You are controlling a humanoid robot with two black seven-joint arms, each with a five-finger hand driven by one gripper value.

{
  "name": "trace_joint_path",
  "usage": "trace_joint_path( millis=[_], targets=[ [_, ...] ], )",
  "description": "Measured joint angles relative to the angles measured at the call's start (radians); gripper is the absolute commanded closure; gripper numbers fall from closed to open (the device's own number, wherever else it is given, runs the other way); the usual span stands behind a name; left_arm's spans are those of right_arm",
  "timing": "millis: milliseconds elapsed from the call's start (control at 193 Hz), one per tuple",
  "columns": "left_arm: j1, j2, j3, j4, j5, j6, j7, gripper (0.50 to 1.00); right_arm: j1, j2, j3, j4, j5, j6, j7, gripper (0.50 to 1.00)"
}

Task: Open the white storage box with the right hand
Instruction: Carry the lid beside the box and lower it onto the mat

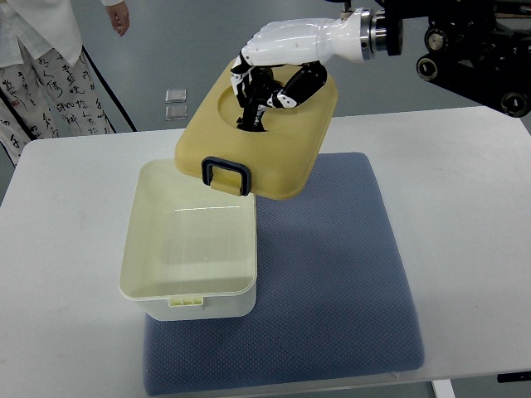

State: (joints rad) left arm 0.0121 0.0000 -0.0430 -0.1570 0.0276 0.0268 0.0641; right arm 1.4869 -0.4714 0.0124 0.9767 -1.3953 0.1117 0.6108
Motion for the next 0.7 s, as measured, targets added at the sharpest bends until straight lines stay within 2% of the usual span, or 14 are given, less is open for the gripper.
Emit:
trace_joint_path(
  millis=[238,524,700],
  targets=[
    [0.0,0.0,0.0,0.0,0.0,0.0,0.0,0.5,-0.135,-0.103,0.001,-0.033,0.066,-0.087,0.0,1.0],
    [0.0,0.0,0.0,0.0,0.0,0.0,0.0,0.5,-0.307,-0.111,-0.001,-0.084,0.079,-0.194,0.0,1.0],
    [0.0,0.0,0.0,0.0,0.0,0.0,0.0,0.5,-0.357,-0.099,-0.002,-0.086,0.079,-0.218,0.0,1.0]
  ],
)
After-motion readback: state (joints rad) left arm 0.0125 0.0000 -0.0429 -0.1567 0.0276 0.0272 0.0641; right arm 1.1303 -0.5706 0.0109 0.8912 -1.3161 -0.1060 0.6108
